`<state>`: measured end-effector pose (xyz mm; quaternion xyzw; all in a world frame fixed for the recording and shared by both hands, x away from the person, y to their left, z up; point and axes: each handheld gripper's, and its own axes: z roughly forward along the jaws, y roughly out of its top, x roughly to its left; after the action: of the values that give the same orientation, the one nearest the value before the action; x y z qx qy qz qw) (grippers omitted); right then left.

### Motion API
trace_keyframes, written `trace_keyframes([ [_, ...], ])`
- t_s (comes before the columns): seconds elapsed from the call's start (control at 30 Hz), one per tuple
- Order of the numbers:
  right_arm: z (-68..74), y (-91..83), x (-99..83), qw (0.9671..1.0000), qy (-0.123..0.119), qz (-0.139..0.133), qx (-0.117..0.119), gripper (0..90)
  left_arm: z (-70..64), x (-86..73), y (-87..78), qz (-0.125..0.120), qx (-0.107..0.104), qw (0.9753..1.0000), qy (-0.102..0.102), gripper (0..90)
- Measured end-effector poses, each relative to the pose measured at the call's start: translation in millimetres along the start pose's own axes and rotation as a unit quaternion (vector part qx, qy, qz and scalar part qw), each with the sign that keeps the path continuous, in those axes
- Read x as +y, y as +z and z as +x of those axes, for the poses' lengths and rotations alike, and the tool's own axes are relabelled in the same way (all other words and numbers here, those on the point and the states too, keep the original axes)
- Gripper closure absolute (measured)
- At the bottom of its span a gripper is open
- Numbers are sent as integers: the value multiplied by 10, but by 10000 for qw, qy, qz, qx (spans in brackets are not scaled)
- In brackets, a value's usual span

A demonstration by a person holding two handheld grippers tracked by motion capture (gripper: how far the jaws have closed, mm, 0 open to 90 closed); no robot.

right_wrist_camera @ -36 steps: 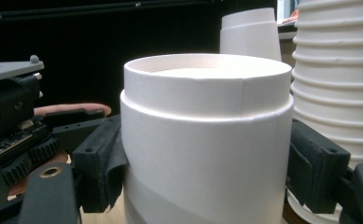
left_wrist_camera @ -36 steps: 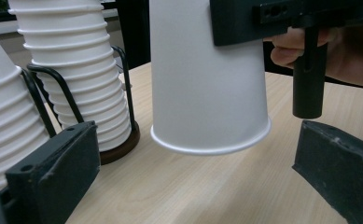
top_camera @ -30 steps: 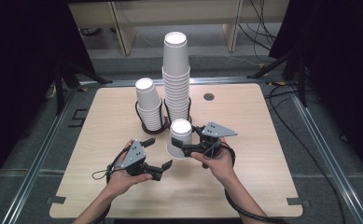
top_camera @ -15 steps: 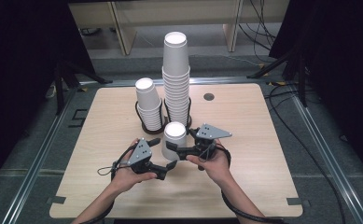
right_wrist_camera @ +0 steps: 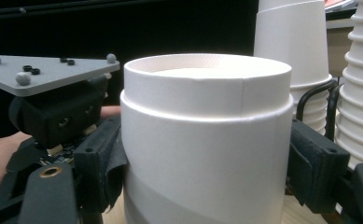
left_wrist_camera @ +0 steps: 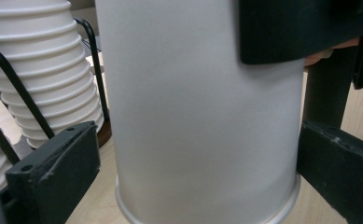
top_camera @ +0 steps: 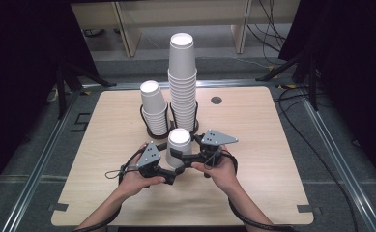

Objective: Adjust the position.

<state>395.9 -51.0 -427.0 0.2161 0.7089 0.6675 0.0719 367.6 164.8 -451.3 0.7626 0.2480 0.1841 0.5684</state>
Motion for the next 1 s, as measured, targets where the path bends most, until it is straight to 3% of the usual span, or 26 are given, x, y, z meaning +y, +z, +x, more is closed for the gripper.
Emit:
trace_keyframes([
  [0.23,17,28,-14,10000,58,19,49,239,8,-19,40,-43,-55,10000,-60,0],
  [0.37,11,47,-27,10000,-34,23,56,239,11,-19,41,46,-37,10000,-26,0],
  [0.4,25,46,-30,9999,97,38,101,239,13,-19,41,45,-35,10000,-8,0],
  [0.47,33,47,-30,9998,137,57,100,239,15,-21,43,42,-65,10000,-3,0],
  [0.6,26,50,-28,10000,35,29,75,239,9,-17,40,1,-83,9999,66,45],
  [0.8,15,46,-28,9999,46,-6,105,236,3,-6,27,7,-118,9999,100,72],
  [0.83,24,43,-28,9998,176,21,67,234,5,-3,23,1,-121,9999,102,81],
  [0.87,17,45,-24,9998,147,10,102,232,7,-2,27,-58,-161,9998,64,85],
  [1.0,7,52,-27,9998,115,-38,140,226,13,16,2,74,-128,9998,109,106],
])
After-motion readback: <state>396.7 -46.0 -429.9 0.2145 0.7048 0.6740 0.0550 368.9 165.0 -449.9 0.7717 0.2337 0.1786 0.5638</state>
